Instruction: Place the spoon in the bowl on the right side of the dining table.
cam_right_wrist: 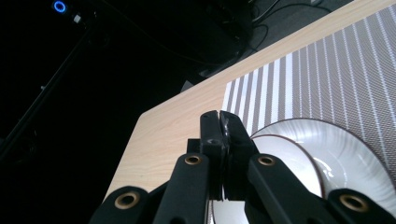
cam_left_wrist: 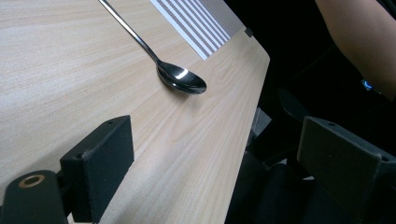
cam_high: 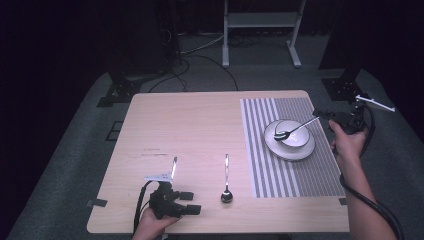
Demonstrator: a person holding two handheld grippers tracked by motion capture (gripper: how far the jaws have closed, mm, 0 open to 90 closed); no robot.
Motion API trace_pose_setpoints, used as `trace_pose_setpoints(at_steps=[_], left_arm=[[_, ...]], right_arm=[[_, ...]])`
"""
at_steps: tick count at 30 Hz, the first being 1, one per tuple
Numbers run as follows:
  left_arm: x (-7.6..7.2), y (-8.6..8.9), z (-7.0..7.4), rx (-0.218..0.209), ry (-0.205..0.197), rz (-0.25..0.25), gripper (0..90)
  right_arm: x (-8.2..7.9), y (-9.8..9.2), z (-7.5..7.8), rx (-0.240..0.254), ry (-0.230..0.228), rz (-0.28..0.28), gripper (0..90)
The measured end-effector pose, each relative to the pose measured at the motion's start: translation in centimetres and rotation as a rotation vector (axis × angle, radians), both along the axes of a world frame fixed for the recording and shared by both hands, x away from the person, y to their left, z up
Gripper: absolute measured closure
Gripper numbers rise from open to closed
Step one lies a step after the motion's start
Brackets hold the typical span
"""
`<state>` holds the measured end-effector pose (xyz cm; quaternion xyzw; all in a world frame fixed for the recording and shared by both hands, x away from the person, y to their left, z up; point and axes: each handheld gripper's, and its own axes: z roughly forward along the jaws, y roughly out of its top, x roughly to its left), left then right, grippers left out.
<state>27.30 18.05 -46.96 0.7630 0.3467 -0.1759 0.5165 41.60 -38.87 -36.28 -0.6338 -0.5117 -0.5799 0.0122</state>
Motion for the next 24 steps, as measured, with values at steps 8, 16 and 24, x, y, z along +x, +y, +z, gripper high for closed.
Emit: trace_pose_setpoints(at_steps=[8,16,24], left_arm=[[0.0,0.0,0.0,0.001,-0.003,-0.004,9.4],[0.0,0.0,0.0,-0.002,-0.003,-0.002,9.4],[0.0,-0.1,0.0,-0.002,-0.002,-0.004,9.4]], right_arm=[[-0.2,-1.0,-0.1,0.000,-0.008,-0.036,88.6],[-0.3,-1.7,-0.6,-0.004,0.005,-0.066,88.6],[-0.3,-2.0,-1.0,-0.010,0.015,-0.091,88.5]])
